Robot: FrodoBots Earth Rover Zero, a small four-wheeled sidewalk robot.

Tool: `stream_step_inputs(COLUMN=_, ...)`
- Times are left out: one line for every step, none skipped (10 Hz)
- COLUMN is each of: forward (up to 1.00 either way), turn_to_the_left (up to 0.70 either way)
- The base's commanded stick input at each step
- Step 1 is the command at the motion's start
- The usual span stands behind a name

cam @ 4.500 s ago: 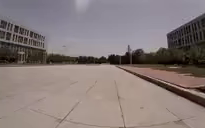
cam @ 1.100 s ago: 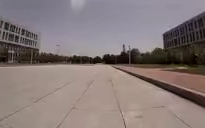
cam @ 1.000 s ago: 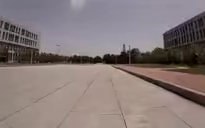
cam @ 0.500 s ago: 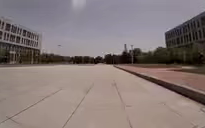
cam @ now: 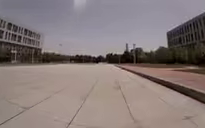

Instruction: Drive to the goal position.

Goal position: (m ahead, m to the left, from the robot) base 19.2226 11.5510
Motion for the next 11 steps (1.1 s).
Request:
stream_step_inputs(forward=1.0, turn_to_the_left=0.0)
stream_step_inputs(forward=1.0, turn_to_the_left=0.0)
stream_step_inputs(forward=1.0, turn_to_the_left=0.0)
stream_step_inputs(forward=1.0, turn_to_the_left=0.0)
stream_step_inputs(forward=1.0, turn_to_the_left=0.0)
stream_step_inputs(forward=1.0, turn_to_the_left=0.0)
stream_step_inputs(forward=1.0, turn_to_the_left=0.0)
stream_step_inputs(forward=1.0, turn_to_the_left=0.0)
stream_step_inputs(forward=1.0, turn_to_the_left=0.0)
stream_step_inputs(forward=1.0, turn_to_the_left=0.0)
stream_step_inputs(forward=1.0, turn_to_the_left=0.0)
